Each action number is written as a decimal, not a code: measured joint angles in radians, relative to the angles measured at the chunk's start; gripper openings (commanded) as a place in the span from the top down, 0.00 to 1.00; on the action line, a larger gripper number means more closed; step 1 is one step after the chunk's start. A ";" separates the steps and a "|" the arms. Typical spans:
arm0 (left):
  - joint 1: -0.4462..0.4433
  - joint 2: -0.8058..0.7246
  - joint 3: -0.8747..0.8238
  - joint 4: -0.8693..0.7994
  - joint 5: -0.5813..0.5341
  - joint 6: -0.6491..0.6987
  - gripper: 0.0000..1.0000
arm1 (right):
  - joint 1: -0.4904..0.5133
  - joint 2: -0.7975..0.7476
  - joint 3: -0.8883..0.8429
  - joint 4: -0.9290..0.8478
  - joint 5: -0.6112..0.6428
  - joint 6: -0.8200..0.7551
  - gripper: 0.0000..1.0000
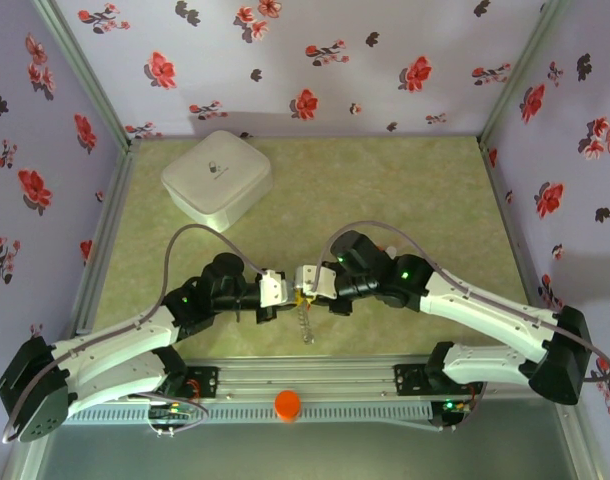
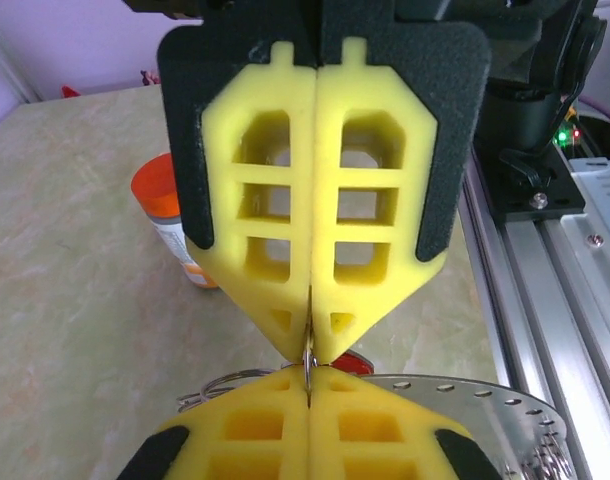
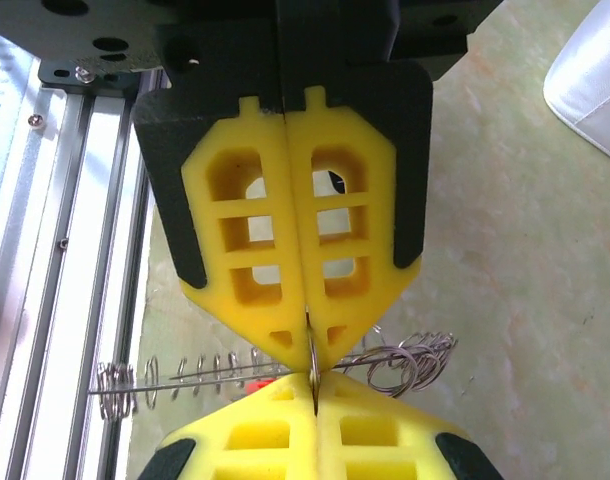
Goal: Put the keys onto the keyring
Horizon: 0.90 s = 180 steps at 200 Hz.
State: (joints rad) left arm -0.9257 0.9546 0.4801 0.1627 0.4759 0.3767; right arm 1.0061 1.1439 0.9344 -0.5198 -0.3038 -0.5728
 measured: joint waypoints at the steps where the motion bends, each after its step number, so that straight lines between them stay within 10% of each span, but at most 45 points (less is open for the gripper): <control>1: 0.000 0.000 0.000 0.000 0.000 0.000 1.00 | 0.000 0.000 -0.001 0.001 -0.001 0.000 0.84; 74: -0.001 -0.026 -0.089 0.192 0.010 -0.084 1.00 | -0.085 -0.210 -0.254 0.285 -0.106 0.159 0.75; 180: -0.001 -0.026 -0.108 0.284 0.014 -0.144 1.00 | -0.085 -0.229 -0.301 0.365 -0.127 0.263 1.00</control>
State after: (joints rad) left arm -0.9268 0.9287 0.3717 0.4469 0.4900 0.2325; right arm 0.9207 0.9150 0.6334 -0.1547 -0.4305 -0.3096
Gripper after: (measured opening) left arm 0.039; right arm 0.050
